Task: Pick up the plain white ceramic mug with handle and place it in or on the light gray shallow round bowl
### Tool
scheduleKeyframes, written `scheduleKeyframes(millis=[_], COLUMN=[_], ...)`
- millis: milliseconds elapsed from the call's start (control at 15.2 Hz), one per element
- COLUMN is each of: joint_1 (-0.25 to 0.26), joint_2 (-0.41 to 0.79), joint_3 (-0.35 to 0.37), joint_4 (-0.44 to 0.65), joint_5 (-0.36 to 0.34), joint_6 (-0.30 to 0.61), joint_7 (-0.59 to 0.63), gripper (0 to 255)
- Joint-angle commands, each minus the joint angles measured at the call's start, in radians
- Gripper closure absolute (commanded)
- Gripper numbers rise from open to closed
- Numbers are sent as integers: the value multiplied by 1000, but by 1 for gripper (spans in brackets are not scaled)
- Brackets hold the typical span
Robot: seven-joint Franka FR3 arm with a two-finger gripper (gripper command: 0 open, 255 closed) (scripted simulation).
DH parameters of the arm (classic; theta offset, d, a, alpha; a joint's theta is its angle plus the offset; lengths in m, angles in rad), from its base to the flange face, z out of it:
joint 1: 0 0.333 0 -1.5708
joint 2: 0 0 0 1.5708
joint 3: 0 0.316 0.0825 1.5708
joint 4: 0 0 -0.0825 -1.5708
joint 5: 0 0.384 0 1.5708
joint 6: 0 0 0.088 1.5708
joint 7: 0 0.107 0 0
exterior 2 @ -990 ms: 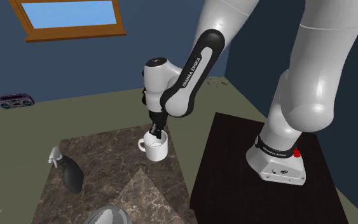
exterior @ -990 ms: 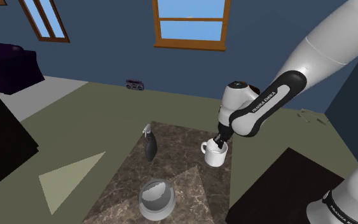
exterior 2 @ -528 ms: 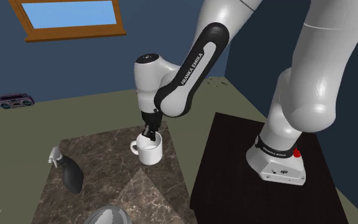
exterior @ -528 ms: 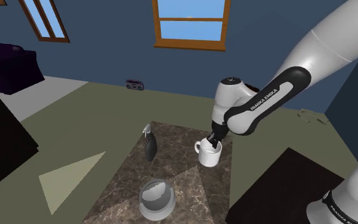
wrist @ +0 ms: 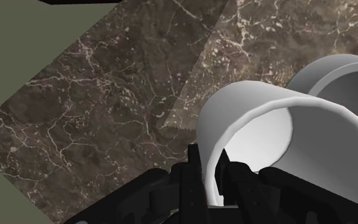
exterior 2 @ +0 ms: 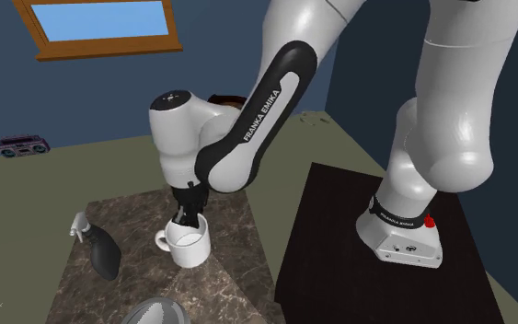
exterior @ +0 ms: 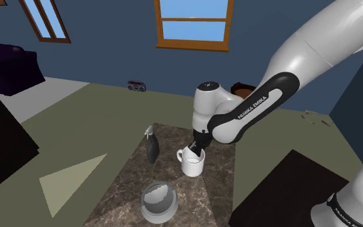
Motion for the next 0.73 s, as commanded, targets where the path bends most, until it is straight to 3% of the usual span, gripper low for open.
scheduleKeyframes(millis=[0, 660], joint_1=[37, 205], joint_2=[39, 243], joint_3=[9, 29], joint_4=[52, 396], joint_5=[-22, -93], joint_6=[-16, -170], joint_7=[63, 273], gripper=[255, 255])
